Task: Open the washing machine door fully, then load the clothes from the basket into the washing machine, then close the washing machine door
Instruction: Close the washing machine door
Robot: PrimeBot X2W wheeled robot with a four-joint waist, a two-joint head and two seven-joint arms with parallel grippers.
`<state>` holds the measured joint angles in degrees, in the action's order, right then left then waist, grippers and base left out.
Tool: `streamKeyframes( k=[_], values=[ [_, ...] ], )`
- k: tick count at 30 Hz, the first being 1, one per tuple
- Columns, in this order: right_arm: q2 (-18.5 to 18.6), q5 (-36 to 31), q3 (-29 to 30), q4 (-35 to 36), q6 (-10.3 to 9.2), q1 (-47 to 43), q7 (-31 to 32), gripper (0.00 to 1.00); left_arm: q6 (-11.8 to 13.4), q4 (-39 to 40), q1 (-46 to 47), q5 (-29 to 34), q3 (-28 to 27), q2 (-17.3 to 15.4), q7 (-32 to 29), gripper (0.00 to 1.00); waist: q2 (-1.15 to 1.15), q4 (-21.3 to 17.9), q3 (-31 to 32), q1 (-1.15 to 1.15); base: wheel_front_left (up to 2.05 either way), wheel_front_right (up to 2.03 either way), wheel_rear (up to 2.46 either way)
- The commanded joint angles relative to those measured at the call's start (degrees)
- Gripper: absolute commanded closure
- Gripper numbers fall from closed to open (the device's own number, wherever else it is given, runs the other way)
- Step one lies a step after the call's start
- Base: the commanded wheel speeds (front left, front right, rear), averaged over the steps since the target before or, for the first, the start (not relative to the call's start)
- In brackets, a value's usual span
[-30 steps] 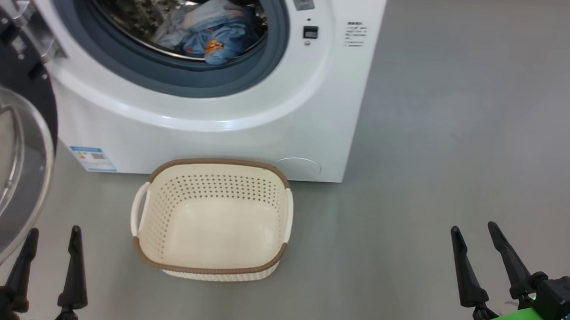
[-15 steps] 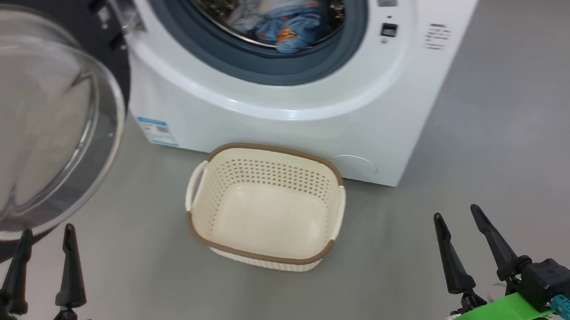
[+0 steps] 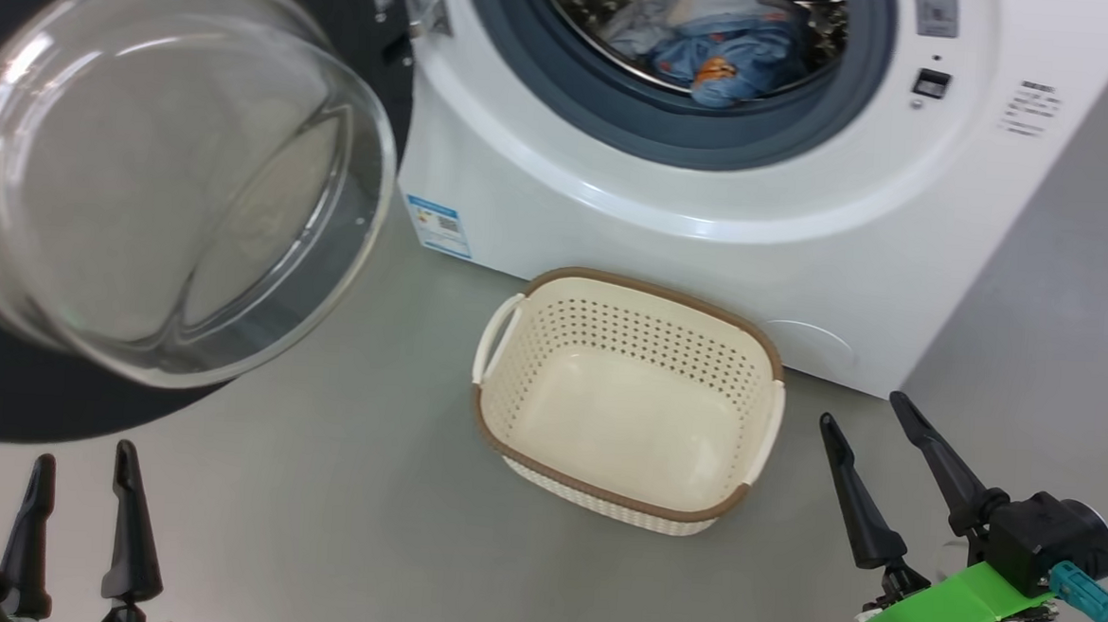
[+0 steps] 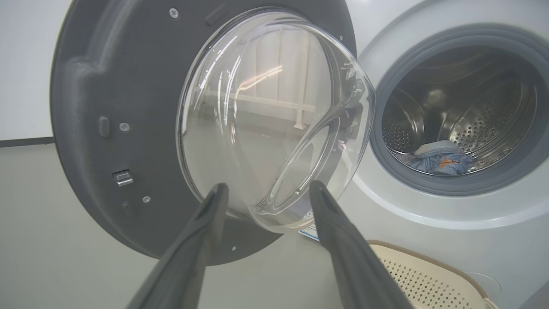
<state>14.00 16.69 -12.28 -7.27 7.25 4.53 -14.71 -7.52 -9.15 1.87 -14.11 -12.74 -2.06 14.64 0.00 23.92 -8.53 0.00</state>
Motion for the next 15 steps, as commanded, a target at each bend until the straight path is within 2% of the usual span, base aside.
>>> streamKeyframes(
  k=[1, 15],
  values=[
    [0.84, 0.63, -1.34, 1.06, 0.24, 1.74, -0.29, 0.0, 0.03, 0.79, 0.17, -0.51, -2.05, -0.85, 0.36, 0.0, 0.0, 2.3, -0.02, 0.0, 0.0, 0.0, 0.0],
    [1.28, 0.93, -2.37, 0.49, 0.24, 1.99, -0.29, 0.0, 0.13, 1.29, -0.84, -1.94, -2.6, -0.83, 0.36, 0.0, 0.0, 6.84, 0.29, 0.0, 0.0, 0.0, 0.0]
  ],
)
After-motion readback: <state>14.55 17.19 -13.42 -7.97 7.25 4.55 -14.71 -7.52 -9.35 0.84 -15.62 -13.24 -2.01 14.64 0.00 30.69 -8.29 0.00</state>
